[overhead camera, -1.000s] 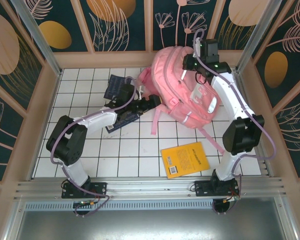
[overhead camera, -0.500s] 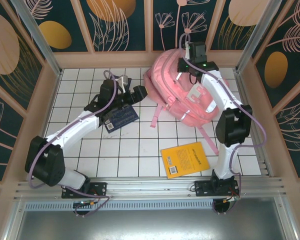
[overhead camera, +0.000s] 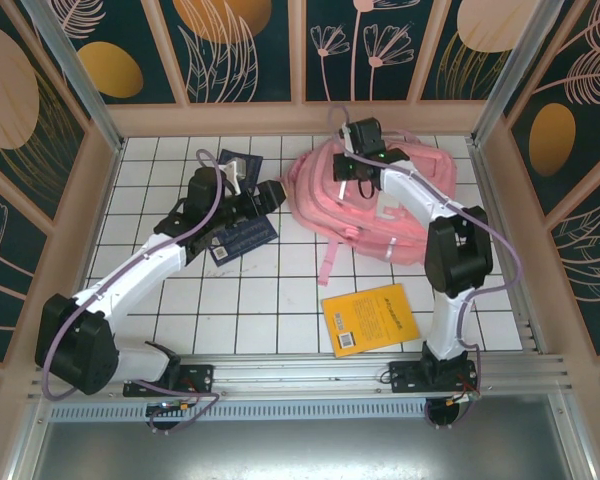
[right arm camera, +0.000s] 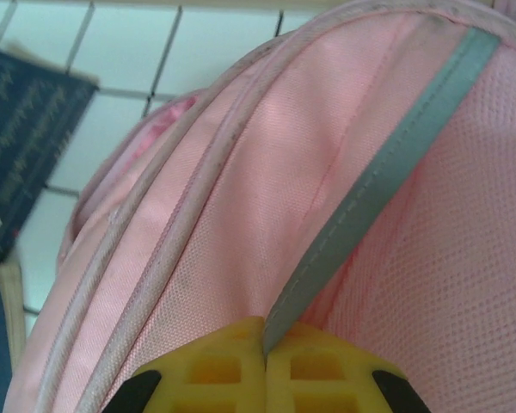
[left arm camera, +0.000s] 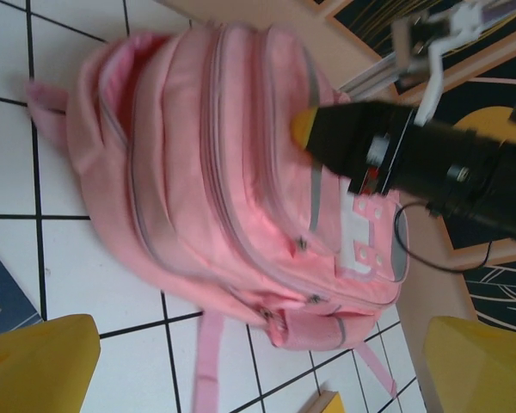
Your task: Pack the student bag
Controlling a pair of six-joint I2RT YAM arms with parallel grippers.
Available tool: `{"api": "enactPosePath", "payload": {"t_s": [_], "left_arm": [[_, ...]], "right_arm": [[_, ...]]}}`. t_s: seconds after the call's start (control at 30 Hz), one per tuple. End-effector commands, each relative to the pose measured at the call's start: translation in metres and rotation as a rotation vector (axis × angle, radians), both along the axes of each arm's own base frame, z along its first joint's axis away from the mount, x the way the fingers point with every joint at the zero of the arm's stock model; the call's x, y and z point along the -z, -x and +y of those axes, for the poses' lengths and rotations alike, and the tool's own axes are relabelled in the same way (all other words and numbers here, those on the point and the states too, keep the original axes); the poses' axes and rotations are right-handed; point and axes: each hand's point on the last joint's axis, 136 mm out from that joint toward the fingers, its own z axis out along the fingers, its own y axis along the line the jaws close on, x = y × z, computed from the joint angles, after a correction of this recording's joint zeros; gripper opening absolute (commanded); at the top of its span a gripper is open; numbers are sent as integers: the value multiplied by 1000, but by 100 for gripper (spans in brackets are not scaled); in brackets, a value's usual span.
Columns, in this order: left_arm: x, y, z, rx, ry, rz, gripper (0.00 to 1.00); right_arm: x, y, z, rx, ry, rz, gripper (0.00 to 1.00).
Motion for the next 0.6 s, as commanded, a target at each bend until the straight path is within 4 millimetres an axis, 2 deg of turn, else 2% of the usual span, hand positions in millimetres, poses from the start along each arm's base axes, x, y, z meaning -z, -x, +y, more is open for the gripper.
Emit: {"api": "enactPosePath", "payload": {"t_s": [0.0, 0.07, 0.1, 0.13, 0.2, 0.3, 0.37, 0.47, 0.57], "left_arm": [[7, 5, 5, 10, -28, -12, 98], [6, 5, 5, 15, -26, -17, 99], [5, 4, 4, 17, -26, -21, 99], [4, 4, 4, 20, -26, -26, 99], [3, 5, 4, 27, -33, -31, 99], [8, 9, 4, 42, -42, -20, 99], [16, 13, 3, 52, -41, -3, 99], [28, 18, 2, 61, -29, 27, 99], [34, 20, 3, 63, -38, 40, 99]], "right_arm": [[-12, 16, -25, 58, 46, -8, 15], [-27, 19, -28, 78, 42, -37, 49], [-41, 20, -31, 98, 36, -64, 59], [-53, 22, -34, 117, 25, -90, 64], [-85, 33, -45, 172, -7, -156, 66], [-108, 61, -64, 255, -68, -189, 61], [-100, 88, -65, 243, -114, -156, 53], [-60, 136, -52, 154, -118, 25, 34], [-10, 199, -23, 8, -23, 232, 12]]}}
